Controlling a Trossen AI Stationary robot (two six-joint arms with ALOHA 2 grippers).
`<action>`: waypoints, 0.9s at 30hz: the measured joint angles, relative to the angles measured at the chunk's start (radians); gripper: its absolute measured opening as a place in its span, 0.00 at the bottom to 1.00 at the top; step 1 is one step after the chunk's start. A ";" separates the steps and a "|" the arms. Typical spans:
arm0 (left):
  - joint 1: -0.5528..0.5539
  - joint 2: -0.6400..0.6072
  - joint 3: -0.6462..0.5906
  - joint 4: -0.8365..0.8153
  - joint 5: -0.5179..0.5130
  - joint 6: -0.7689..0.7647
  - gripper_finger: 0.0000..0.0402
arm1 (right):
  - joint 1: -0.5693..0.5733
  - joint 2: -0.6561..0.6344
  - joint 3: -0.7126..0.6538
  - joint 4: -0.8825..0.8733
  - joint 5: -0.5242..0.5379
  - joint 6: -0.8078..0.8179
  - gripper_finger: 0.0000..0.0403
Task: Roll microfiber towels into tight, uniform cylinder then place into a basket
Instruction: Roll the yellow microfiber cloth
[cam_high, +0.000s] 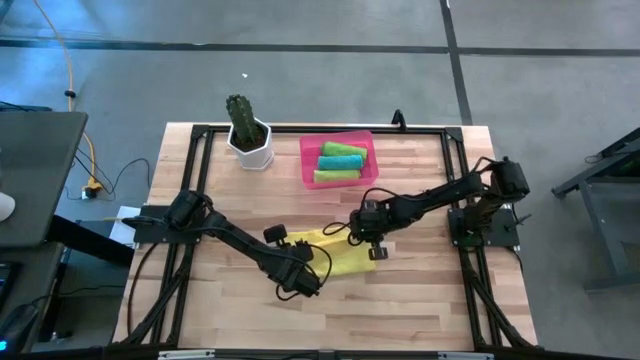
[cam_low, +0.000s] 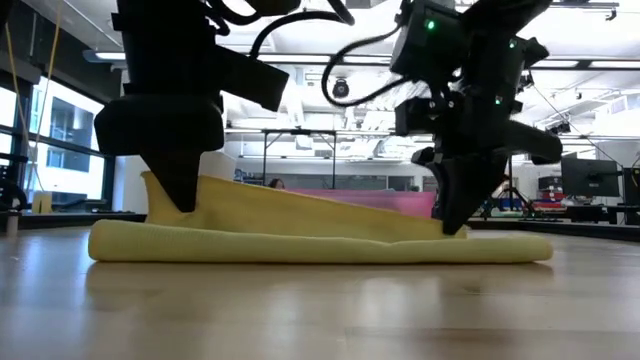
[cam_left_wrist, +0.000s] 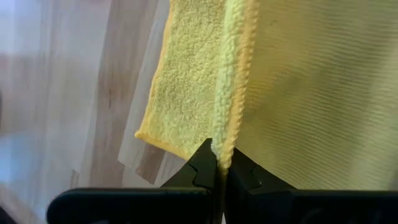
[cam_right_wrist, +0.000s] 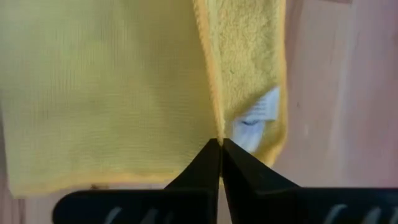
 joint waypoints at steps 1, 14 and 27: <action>0.001 -0.001 0.000 -0.004 -0.002 0.000 0.00 | 0.000 -0.009 0.000 -0.005 0.011 0.000 0.01; 0.032 -0.001 0.010 -0.041 -0.028 0.000 0.00 | 0.000 -0.058 0.000 0.002 0.122 -0.009 0.00; 0.053 -0.002 0.014 -0.050 -0.038 0.010 0.00 | -0.005 -0.038 0.000 0.061 0.155 -0.032 0.00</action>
